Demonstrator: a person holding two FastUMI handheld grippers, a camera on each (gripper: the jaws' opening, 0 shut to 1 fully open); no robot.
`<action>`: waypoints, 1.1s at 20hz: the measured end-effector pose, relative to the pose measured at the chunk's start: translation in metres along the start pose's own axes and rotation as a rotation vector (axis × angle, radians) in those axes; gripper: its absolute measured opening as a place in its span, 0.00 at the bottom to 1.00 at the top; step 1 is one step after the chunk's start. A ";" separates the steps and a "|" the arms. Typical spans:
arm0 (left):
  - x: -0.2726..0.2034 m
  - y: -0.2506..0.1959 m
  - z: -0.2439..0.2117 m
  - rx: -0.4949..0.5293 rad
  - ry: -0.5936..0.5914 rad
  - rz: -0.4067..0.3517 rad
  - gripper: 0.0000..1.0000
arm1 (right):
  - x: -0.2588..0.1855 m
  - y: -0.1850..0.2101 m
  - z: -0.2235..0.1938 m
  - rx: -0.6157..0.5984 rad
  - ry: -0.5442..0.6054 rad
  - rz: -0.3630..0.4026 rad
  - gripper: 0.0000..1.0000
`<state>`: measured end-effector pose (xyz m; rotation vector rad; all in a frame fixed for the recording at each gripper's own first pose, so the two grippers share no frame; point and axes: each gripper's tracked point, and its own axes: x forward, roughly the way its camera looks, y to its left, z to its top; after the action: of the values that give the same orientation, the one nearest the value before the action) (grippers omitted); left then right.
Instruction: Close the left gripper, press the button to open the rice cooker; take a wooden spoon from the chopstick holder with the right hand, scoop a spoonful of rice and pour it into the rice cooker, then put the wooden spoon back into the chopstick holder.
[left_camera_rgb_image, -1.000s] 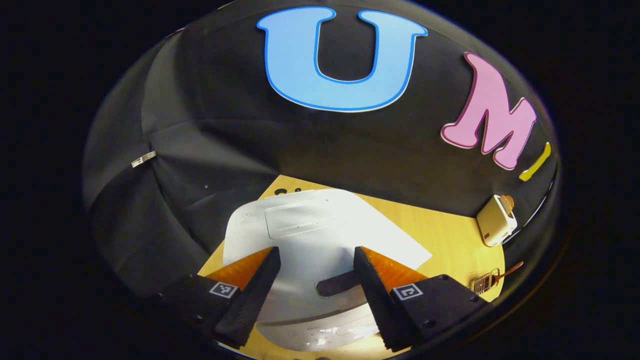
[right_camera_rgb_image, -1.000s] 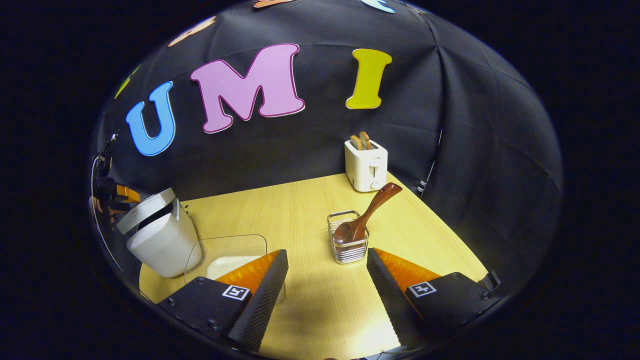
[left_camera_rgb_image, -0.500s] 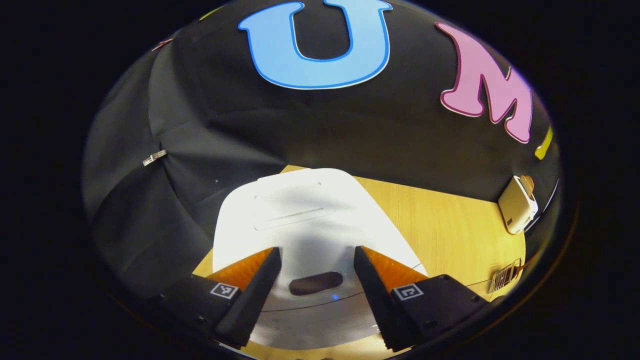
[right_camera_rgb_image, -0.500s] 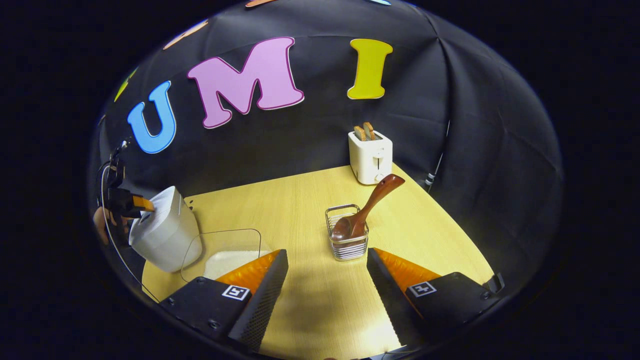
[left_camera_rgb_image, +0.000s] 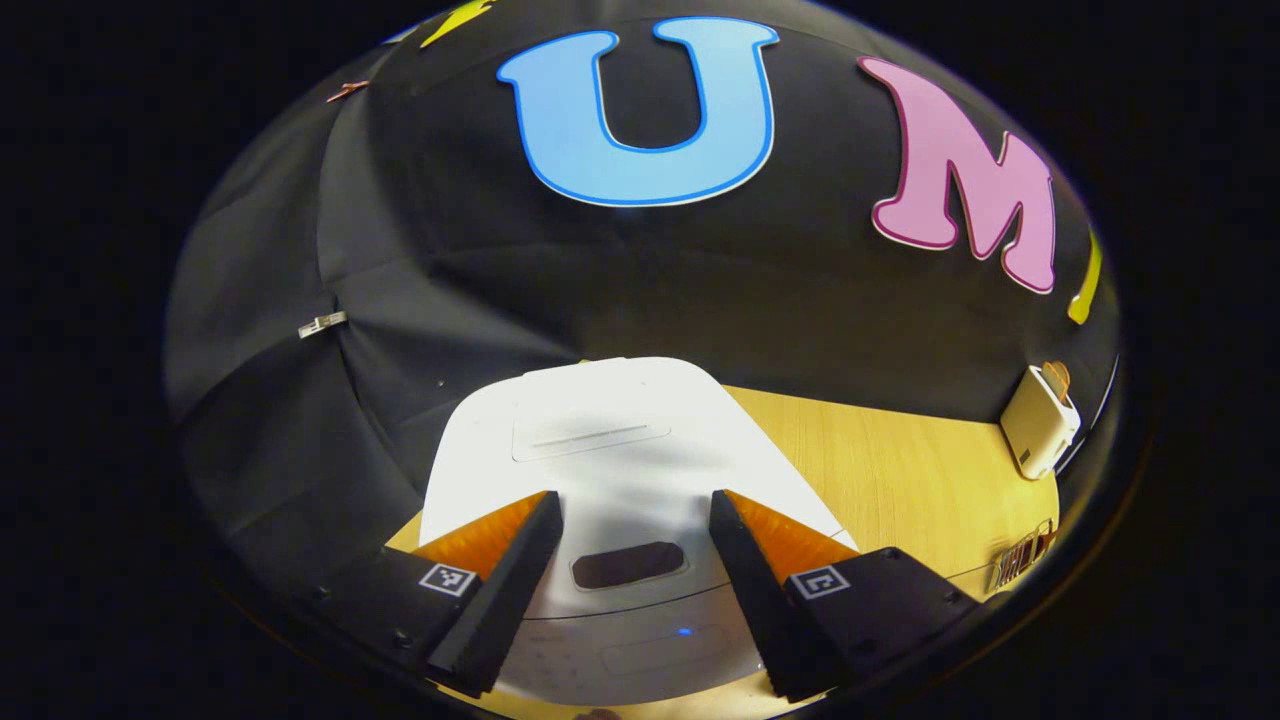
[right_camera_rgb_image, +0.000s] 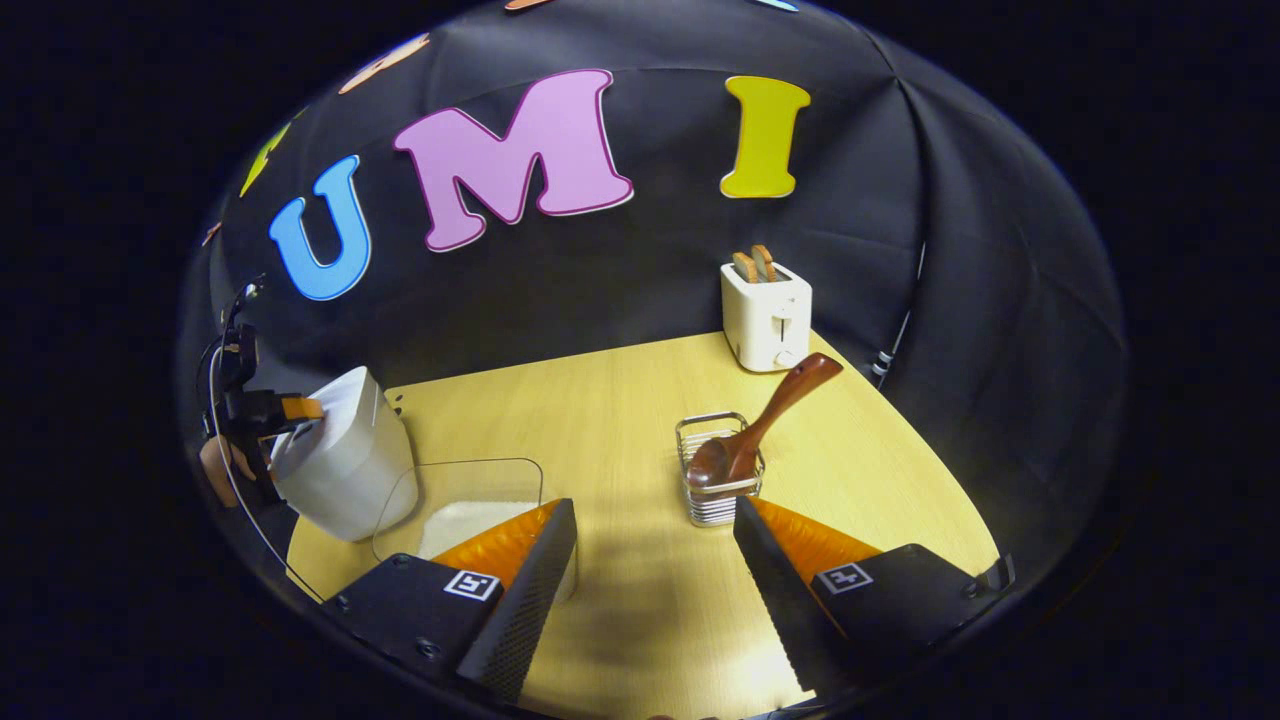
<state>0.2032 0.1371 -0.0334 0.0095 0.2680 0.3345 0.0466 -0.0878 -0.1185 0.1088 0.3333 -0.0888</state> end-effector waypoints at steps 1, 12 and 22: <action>-0.005 0.001 0.003 -0.007 -0.009 -0.011 0.99 | 0.000 0.003 0.003 -0.005 -0.009 0.001 0.99; -0.163 0.037 0.070 -0.127 -0.351 -0.092 0.97 | -0.020 0.080 0.060 -0.040 -0.159 0.085 0.99; -0.251 0.022 0.048 -0.132 -0.414 -0.262 0.95 | -0.087 0.157 0.086 -0.111 -0.283 0.170 0.98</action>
<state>-0.0193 0.0781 0.0789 -0.0853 -0.1634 0.0836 0.0090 0.0637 0.0051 0.0135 0.0455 0.0829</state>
